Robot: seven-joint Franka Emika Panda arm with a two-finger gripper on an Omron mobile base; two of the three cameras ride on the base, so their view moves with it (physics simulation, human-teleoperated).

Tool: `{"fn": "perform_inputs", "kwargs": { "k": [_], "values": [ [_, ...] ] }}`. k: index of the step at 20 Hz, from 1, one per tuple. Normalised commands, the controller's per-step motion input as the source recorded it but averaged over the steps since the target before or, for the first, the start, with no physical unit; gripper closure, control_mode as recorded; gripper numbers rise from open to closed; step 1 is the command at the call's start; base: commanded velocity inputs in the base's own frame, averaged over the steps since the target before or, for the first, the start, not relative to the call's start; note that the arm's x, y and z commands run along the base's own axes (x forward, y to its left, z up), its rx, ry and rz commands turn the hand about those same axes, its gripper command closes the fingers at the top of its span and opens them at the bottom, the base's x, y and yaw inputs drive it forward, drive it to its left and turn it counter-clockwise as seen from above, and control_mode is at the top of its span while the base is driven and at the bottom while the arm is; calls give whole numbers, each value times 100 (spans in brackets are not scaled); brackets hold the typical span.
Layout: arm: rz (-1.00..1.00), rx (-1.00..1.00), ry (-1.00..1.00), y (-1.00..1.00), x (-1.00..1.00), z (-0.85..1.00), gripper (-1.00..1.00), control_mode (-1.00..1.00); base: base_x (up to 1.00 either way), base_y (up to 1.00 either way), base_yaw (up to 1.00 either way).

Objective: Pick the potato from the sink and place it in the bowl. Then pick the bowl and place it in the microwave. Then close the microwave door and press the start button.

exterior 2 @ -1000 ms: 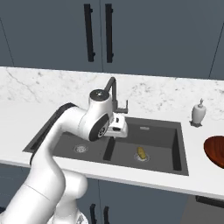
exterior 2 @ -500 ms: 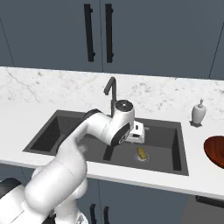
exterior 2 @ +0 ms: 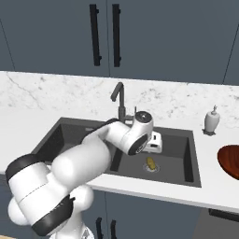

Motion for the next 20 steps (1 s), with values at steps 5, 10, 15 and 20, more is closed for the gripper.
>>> {"fn": "perform_inputs", "kwargs": {
  "k": [5, 10, 15, 20],
  "values": [
    [6, 2, 7, -30, 65, -33, -100, -100, 0, 0, 0],
    [13, 6, 5, -37, 51, -17, -100, -100, 0, 0, 0],
    [15, 10, 3, -35, 26, -11, -100, -100, 0, 0, 0],
    [1, 1, 13, -10, 46, -12, -100, -100, 0, 0, 0]
  ]
}}
